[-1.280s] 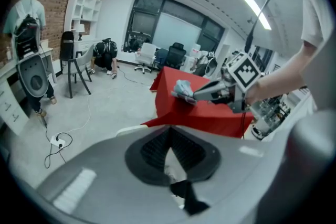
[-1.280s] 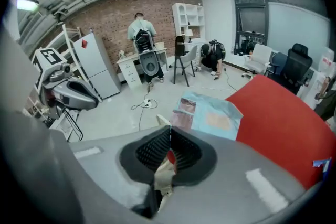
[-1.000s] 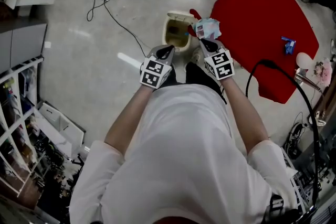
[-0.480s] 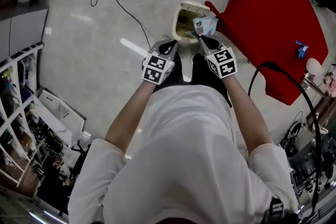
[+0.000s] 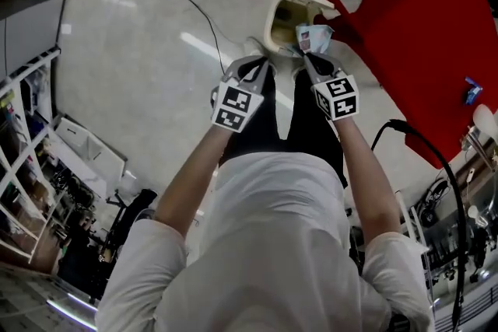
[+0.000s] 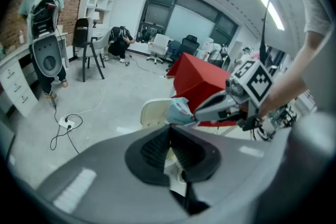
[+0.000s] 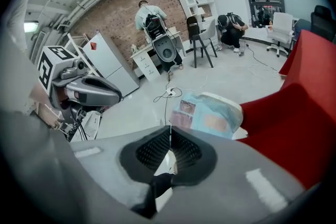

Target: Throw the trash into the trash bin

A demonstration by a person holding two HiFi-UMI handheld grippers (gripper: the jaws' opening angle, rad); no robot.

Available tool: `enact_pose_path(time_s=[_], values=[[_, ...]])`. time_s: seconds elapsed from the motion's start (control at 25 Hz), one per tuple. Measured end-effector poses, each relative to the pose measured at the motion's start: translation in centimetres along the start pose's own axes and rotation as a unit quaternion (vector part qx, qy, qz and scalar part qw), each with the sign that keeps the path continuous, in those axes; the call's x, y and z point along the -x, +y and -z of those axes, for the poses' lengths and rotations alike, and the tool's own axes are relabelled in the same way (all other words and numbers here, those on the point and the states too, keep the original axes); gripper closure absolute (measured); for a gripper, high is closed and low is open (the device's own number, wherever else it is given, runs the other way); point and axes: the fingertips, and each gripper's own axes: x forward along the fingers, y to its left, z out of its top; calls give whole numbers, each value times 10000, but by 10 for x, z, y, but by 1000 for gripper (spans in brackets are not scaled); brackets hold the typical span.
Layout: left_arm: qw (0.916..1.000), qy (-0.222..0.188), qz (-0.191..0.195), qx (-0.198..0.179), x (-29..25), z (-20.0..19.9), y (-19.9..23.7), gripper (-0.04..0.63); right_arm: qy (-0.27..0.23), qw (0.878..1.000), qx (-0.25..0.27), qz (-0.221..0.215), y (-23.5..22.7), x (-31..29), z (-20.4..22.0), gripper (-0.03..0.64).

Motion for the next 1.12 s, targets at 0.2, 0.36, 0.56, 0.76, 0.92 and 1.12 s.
enact_pose_path(time_s=[0.2,0.36,0.56,0.76,0.92,1.12], values=[[10000,67,-29,-43,-21,18,12,591,66,9995,-308,-69,-10,-36,22,614],[9999,87,-25,92,-45,34,17,591,-35,9987,-469,-216,-19,-62,37,614],[9997,111,-1,226,-83,61,19,591,-103,9968,-646,-460,-32,-102,65,614],[9994,151,-1,314,-121,85,32,591,-41,9956,-805,-473,-54,-143,94,614],[9989,221,37,406,-143,107,32,591,118,9955,-788,-512,-65,-165,123,612],[9985,357,129,407,-163,130,35,591,311,9953,-811,-434,-83,-190,150,612]])
